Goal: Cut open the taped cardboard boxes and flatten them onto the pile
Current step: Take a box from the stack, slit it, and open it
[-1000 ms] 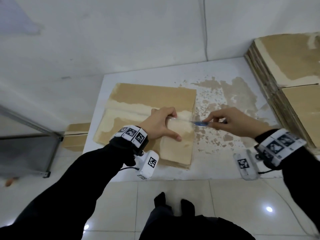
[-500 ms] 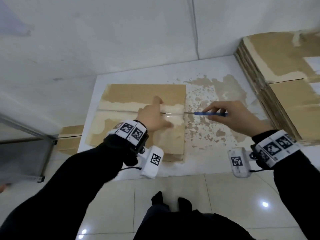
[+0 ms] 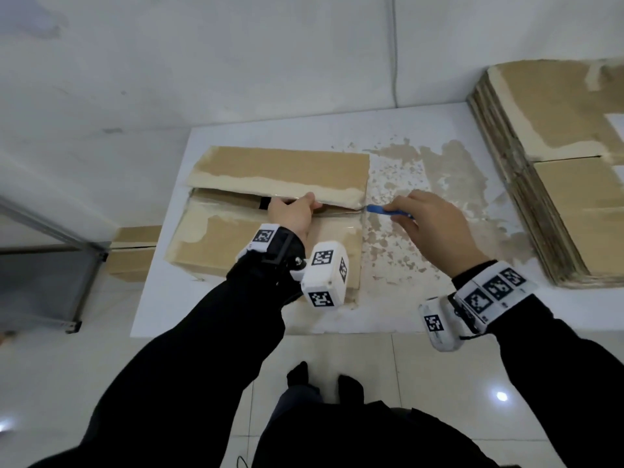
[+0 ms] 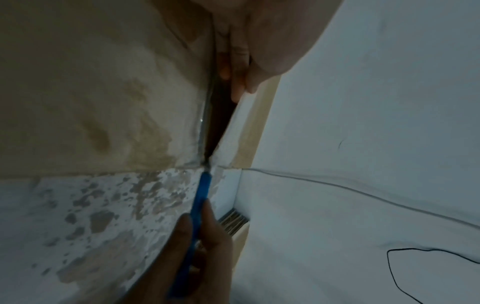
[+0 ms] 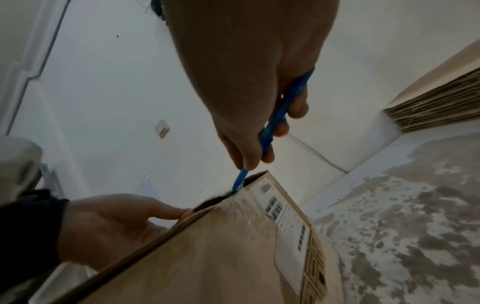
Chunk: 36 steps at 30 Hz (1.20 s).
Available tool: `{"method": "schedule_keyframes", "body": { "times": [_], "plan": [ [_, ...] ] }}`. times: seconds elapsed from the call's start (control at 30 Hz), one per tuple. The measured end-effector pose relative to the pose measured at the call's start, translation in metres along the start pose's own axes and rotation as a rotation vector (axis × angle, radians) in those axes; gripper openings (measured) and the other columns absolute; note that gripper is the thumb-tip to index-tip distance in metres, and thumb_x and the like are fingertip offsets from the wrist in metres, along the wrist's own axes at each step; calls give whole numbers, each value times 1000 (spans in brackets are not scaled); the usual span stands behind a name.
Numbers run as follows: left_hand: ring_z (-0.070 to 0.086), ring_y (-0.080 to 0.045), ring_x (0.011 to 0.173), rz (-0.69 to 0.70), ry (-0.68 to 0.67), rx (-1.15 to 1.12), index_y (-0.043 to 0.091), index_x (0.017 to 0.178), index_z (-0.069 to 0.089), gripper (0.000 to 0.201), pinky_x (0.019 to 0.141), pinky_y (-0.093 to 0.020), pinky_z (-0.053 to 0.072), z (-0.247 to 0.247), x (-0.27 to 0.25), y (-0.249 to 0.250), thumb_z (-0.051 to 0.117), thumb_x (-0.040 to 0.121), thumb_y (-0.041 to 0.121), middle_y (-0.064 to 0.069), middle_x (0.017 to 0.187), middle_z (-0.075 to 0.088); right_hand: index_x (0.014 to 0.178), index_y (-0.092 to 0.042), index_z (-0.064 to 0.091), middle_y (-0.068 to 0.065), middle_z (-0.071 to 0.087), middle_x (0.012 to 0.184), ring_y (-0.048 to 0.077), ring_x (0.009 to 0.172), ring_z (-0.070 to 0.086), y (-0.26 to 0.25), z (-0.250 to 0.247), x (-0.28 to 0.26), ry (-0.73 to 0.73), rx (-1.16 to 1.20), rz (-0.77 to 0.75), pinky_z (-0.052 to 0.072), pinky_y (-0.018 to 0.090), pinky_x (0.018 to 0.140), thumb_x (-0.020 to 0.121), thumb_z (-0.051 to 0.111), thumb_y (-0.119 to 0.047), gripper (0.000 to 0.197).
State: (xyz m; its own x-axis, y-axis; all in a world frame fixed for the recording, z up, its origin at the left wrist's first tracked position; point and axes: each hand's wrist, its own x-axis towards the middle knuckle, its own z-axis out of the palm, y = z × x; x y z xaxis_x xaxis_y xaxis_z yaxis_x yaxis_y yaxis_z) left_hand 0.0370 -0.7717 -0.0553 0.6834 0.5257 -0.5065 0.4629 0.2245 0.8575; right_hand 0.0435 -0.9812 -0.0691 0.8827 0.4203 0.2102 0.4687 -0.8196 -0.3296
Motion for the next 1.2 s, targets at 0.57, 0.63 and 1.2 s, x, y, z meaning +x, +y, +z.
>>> {"method": "schedule_keyframes", "body": {
  "times": [0.57, 0.63, 1.2],
  "plan": [
    [56, -26, 105, 484, -282, 1245, 10, 107, 59, 40, 95, -37, 41, -55, -1, 53, 38, 100, 43, -9, 112, 64, 117, -8, 61, 12, 55, 124, 21, 115, 48, 27, 47, -35, 106, 418, 231, 35, 12, 98, 96, 50, -13, 25],
    [57, -26, 96, 620, -264, 1283, 8, 107, 62, 30, 82, -33, 43, -60, -13, 69, 42, 99, 28, -9, 105, 64, 107, -5, 64, 6, 61, 110, 14, 102, 53, -10, 29, -16, 101, 587, -73, 42, 16, 88, 95, 43, -15, 26],
    [55, -21, 115, 360, -872, 1225, 33, 136, 45, 54, 100, -40, 45, -145, -46, 14, 63, 87, 20, 4, 134, 51, 151, -17, 12, 19, 20, 153, 37, 139, 23, -25, 29, 169, -631, -128, 120, 21, 48, 113, 93, 48, -48, 74]
  ]
}}
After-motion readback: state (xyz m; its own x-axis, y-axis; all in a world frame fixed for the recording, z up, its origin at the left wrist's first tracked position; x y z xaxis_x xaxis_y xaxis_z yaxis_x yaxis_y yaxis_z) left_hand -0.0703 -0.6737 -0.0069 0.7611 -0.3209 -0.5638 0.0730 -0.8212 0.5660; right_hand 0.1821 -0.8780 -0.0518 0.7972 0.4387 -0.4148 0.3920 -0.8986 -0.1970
